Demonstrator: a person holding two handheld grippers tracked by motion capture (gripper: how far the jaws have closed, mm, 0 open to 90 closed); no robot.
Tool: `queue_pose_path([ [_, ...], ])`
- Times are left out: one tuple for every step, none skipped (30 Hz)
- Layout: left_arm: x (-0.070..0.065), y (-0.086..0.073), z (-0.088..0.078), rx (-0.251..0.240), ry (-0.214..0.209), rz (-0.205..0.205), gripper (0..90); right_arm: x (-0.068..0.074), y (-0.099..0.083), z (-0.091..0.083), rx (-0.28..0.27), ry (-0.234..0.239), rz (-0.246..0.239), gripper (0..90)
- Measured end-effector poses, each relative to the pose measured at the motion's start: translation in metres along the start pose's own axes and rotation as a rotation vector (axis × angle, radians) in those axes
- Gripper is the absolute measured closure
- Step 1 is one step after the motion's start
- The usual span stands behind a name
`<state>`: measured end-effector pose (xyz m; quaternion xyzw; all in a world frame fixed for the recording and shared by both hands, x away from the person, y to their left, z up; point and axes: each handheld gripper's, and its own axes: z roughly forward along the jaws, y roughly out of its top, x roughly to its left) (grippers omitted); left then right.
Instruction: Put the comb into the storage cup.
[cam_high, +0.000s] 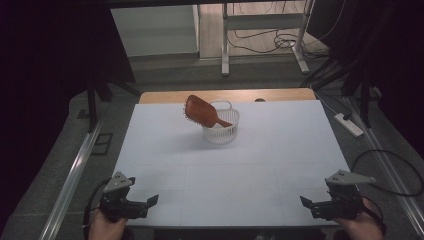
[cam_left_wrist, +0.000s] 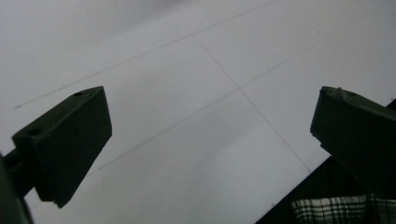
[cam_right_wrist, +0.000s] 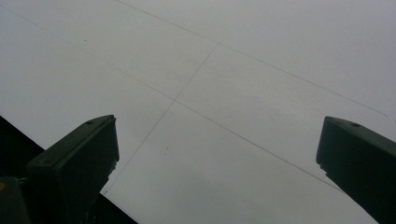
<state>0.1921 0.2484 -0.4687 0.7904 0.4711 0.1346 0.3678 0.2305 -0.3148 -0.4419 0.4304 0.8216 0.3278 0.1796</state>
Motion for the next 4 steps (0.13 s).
queue_pose_path([
  [-0.0004, -0.0003, -0.0003, 0.004, 0.002, 0.000, 0.0, 0.0000, 0.0000, 0.0000, 0.000, 0.000, -0.001, 0.0],
  [-0.0006, -0.0005, -0.0005, 0.003, 0.003, 0.000, 0.0, 0.0000, 0.0000, 0.0001, 0.000, 0.000, -0.002, 0.0],
  [-0.0003, -0.0006, -0.0009, -0.001, 0.003, -0.002, 0.0, -0.0001, 0.0000, 0.0001, 0.001, 0.000, -0.002, 0.0],
  [0.0001, -0.0005, -0.0011, -0.003, -0.001, -0.004, 0.0, -0.0002, 0.0000, 0.0004, 0.003, 0.000, -0.003, 0.0],
])
